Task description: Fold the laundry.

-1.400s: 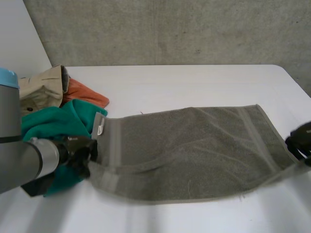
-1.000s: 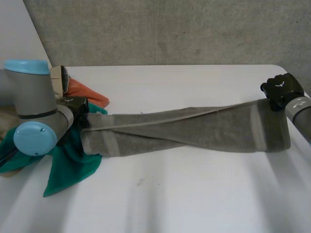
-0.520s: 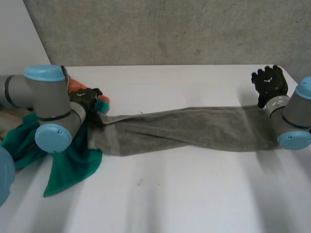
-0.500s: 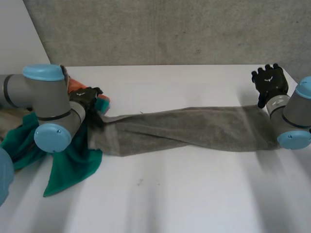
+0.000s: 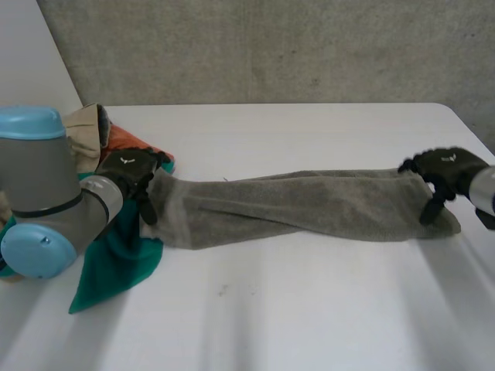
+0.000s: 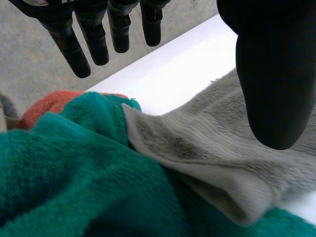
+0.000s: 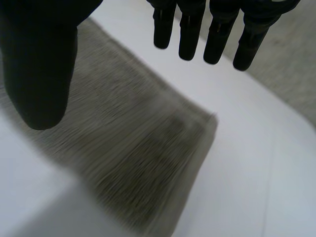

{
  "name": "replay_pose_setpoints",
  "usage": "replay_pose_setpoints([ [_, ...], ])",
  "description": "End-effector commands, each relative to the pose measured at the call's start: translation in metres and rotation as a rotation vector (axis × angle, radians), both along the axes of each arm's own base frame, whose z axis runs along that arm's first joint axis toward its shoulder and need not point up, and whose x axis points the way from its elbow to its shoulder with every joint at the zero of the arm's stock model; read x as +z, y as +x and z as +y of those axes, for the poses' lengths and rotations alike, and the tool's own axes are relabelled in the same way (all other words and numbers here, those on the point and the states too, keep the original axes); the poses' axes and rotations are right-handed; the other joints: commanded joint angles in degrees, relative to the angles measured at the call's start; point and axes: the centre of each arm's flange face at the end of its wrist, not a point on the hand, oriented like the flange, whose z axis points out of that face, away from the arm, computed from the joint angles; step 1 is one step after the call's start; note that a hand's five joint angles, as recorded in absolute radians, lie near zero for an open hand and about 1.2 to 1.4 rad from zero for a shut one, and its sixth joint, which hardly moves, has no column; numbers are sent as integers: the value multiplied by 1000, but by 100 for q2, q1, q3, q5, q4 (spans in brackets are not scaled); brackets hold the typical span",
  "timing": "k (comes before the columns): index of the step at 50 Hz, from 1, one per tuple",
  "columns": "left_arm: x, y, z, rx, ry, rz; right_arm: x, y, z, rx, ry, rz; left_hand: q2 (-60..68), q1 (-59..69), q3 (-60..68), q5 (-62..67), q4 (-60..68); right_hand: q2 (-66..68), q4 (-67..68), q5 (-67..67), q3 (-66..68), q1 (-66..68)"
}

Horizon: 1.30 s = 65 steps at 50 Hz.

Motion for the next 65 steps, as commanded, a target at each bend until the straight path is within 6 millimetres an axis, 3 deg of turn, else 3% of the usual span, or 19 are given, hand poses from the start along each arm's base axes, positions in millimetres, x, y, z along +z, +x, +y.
replay_pose_setpoints([
  [1,-1,-1,13,17,15,56,-24,-21,25,18,70,11,-167,-72,-214,-293,-167,686,705,675,692,733],
  [11,3,-3,13,29,-15,117,-68,-36,5,-19,-63,32,-167,-72,-214,-293,-167,1442,1461,1432,1448,1489],
  [16,3,-2,14,34,-10,127,-78,-42,-4,-41,-79,37,-167,-72,-214,-293,-167,2350,2369,2339,2356,2396],
  [17,3,-2,14,34,-10,127,-79,-43,-6,-43,-82,37,-167,-72,-214,-293,-167,2684,2704,2674,2690,2731],
  [18,3,-2,14,34,-10,127,-80,-45,-9,-50,-91,41,-167,-72,-214,-293,-167,5319,5338,5308,5325,5366],
  [19,3,-2,14,34,-10,127,-79,-46,-11,-56,-101,44,-167,-72,-214,-293,-167,6097,6116,6086,6103,6144],
  [21,4,-2,15,34,-11,127,-78,-54,-15,-94,-121,44,-167,-72,-214,-293,-167,6105,6124,6094,6111,6151],
  [28,12,2,20,44,-22,130,-41,-106,-37,-295,-305,48,-167,-72,-214,-293,-167,6105,6124,6094,6111,6151],
  [30,15,4,23,46,-29,133,-40,-124,-41,-323,-302,79,-167,-72,-214,-293,-167,6105,6124,6094,6111,6151],
  [37,22,8,31,47,-39,138,-44,-136,-52,-305,-285,258,-167,-72,-214,-293,-167,6105,6124,6094,6111,6151],
  [39,22,9,32,48,-39,138,-43,-123,-53,-269,-296,299,-167,-72,-214,-293,-167,6105,6124,6094,6111,6151],
  [44,24,12,37,52,-38,139,-11,-45,-47,-88,-463,287,-167,-72,-214,-293,-167,6105,6124,6094,6111,6151],
  [46,25,13,37,55,-41,139,1,-16,-37,-2,-527,265,-167,-72,-214,-293,-167,6105,6124,6094,6111,6151],
  [47,27,13,39,56,-42,140,11,14,-24,105,-592,236,-167,-72,-214,-293,-167,6105,6124,6094,6111,6151],
  [50,28,15,41,58,-42,141,17,59,1,294,-675,185,-167,-72,-214,-293,-167,6105,6124,6094,6111,6151],
  [51,29,15,43,59,-42,144,12,87,20,422,-704,150,-167,-72,-214,-293,-167,6105,6124,6094,6111,6151],
  [55,29,17,48,59,-40,154,-6,149,74,708,-754,73,-167,-72,-214,-293,-167,6105,6124,6094,6111,6151],
  [59,27,18,51,62,-31,160,-32,189,116,881,-749,52,-167,-72,-214,-293,-167,6105,6124,6094,6111,6151],
  [65,25,16,51,59,-28,170,-71,216,141,954,-683,123,-167,-72,-214,-293,-167,6105,6124,6094,6111,6151],
])
